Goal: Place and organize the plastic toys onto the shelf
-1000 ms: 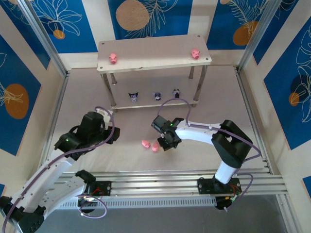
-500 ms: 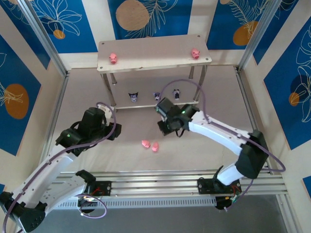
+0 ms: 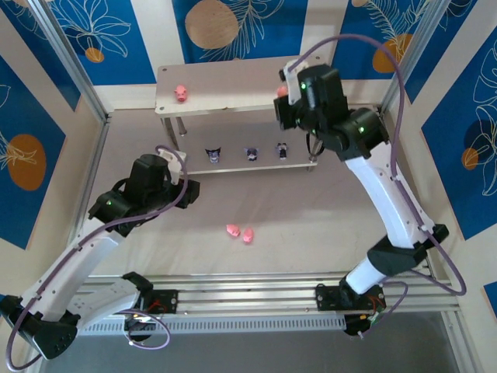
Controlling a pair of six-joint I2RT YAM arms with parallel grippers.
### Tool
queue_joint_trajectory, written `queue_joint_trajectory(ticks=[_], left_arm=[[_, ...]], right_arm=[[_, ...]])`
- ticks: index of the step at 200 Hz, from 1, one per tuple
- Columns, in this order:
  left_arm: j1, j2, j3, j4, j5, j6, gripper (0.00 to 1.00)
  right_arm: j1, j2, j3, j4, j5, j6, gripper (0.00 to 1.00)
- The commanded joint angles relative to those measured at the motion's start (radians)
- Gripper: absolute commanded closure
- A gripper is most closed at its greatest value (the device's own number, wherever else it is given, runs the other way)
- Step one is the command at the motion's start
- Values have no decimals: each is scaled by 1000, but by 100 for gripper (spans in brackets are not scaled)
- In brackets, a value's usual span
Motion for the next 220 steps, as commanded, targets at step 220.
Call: queue_joint_trajectory(ticks=[220], left_arm=[[-7, 34, 80, -46, 22, 33, 53]], right_arm=[[-174, 389, 324, -125, -116, 13, 70]])
